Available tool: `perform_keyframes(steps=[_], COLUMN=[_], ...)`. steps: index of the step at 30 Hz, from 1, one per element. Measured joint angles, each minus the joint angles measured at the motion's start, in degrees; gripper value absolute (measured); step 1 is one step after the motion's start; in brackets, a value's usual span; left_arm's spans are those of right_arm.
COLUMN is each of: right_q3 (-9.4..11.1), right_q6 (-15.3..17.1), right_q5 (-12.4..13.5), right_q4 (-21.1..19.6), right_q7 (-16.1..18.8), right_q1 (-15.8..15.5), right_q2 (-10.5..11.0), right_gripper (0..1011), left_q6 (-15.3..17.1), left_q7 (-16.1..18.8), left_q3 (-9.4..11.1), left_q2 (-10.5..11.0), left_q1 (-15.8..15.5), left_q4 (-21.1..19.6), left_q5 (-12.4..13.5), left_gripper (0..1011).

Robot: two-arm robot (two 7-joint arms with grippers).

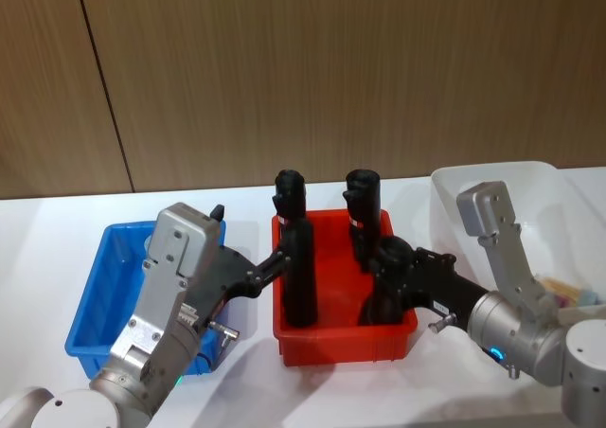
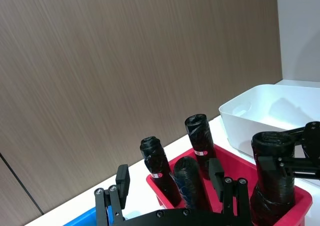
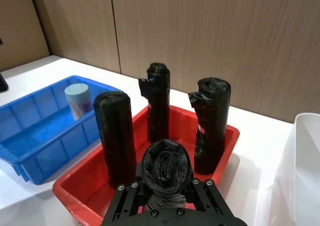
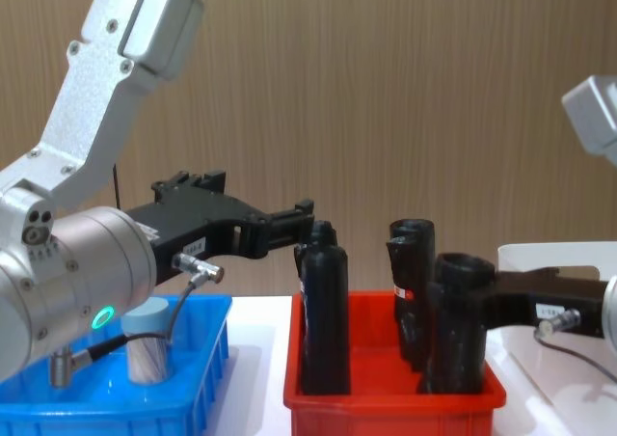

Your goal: Pick the cotton swabs from the blue box and place them into the white box.

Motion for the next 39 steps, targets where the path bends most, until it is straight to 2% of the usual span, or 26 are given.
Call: perform_keyframes(steps=[14,24,32,39], right_q3=[0.89,3.16,4.97,6.40], right_q6=[-0.24,-0.04,-0.16,-0.70], right_q5=[0.59,1.44,1.14,0.25], right_q4=[-6.58,-10.94,-11.34,-8.98], right_q7=[-1.52,-5.14,-7.91,-10.09], right_q1=[-0.64,-0.15,1.07,2.83], right_q2=[1.16,2.84,4.06,4.87], right_gripper=[353,346,346,346], left_q6=[0.00,0.00,0.00,0.00], left_q7=[0.00,0.00,0.00,0.00], left_q3=[0.00,0.00,0.00,0.00], left_q2=[-0.01,-0.01,0.00,-0.01], left_q1=[0.00,0.00,0.00,0.00], left_q4=[0.00,0.00,0.00,0.00], left_q5=[0.00,0.00,0.00,0.00], left_gripper=[1004,1004,1004,1004])
